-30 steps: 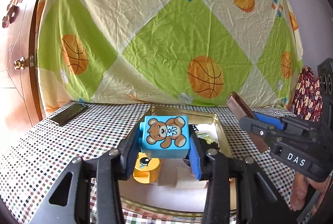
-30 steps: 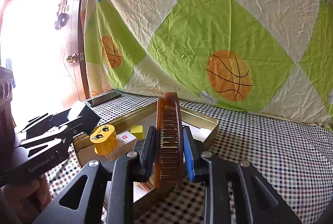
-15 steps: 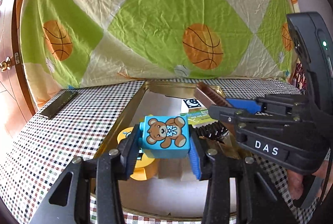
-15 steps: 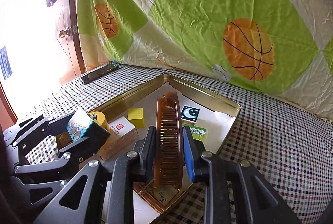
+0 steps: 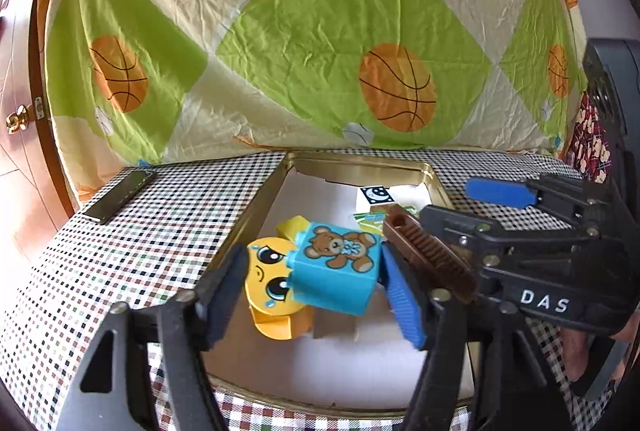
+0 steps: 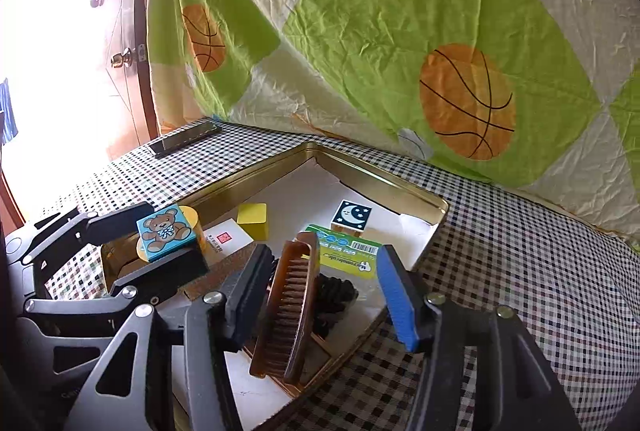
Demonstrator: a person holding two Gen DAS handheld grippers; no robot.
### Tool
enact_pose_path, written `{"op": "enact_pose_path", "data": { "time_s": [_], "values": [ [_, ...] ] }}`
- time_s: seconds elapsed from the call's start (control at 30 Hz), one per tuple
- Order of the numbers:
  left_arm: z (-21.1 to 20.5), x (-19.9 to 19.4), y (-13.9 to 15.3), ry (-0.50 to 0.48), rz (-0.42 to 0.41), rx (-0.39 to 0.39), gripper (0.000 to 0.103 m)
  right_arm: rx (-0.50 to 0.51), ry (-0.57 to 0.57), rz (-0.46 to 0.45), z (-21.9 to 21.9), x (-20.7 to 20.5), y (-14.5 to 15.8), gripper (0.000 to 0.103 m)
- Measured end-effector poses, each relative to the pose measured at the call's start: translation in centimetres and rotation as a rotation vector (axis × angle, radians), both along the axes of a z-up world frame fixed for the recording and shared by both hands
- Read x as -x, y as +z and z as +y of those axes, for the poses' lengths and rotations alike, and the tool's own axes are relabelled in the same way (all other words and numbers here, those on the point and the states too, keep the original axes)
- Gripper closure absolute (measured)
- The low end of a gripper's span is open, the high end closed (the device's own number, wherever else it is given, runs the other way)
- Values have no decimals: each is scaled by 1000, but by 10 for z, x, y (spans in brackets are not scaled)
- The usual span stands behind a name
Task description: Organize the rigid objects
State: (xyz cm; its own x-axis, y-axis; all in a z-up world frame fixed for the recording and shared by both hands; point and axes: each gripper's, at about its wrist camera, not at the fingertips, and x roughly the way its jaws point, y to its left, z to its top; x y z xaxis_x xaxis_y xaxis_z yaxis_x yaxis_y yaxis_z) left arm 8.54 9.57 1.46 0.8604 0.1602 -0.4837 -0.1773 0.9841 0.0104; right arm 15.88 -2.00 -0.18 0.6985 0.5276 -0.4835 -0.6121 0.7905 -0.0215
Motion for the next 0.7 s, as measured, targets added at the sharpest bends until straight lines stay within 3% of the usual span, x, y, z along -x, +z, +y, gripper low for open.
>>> {"op": "enact_pose_path", "data": {
  "time_s": [0.07,0.1,0.57,0.7],
  "values": [
    [4,8,5,18,-27,3,4,-30,-6,-3,-7,2,4,30],
    [5,11,7,29,-39,-4,0,-46,-5,-9,-10,4,7,25],
    [19,44,34,94,-97,-24,0,-114,32,-93,-15,46,40,16],
    [26,45,36,91,-88,13,0,-124,29,-108,-17,52,46,16]
  ]
}}
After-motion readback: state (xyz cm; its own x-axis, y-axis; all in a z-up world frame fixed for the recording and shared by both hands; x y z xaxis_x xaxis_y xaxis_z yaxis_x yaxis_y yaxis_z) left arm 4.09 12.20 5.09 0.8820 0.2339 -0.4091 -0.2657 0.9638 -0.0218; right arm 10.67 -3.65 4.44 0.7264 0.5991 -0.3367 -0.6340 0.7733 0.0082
